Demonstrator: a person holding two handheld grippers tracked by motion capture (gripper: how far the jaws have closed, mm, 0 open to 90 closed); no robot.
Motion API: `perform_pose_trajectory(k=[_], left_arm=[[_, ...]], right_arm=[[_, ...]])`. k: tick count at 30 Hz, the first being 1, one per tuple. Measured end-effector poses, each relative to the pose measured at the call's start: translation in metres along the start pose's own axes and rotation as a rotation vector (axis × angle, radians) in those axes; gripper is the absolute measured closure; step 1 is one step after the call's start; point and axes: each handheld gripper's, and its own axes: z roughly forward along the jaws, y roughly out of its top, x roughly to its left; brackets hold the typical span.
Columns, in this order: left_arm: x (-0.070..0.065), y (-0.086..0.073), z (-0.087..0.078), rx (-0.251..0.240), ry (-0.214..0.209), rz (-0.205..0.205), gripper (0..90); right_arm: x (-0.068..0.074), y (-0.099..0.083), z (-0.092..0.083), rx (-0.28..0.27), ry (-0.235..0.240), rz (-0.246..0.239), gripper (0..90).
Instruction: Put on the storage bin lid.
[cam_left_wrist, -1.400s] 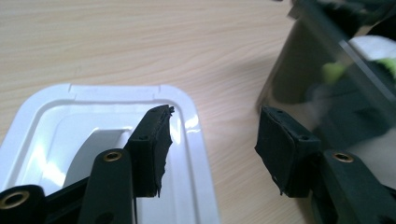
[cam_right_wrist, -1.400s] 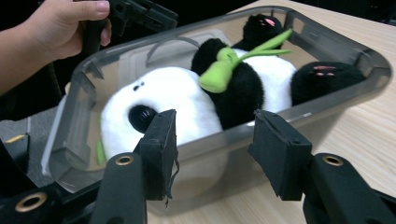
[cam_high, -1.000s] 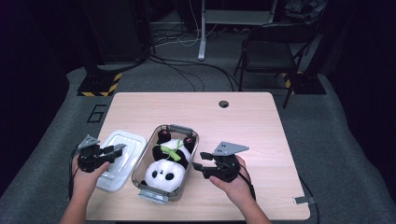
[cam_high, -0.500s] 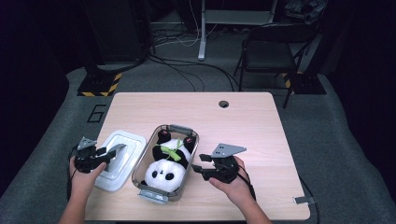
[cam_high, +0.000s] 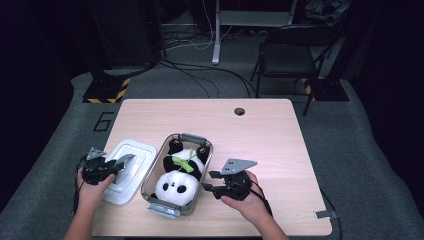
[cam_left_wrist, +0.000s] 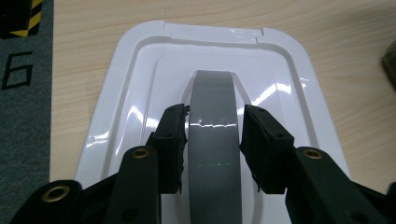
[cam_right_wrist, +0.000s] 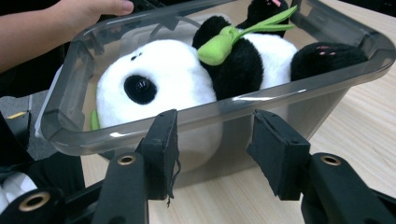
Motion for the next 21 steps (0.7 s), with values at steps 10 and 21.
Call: perform_pose_trajectory(k=[10,21], left_arm=[[-0.002,0.002,0.005,0.017,0.018,0.011,66.3],[-0.002,0.009,-0.008,-0.005,0.011,0.004,66.6]], right_arm=[[0.002,-0.004,0.002,0.01,0.017,-0.012,51.3],[0.004,-0.004,0.004,0.002,0.03,0.001,51.5]])
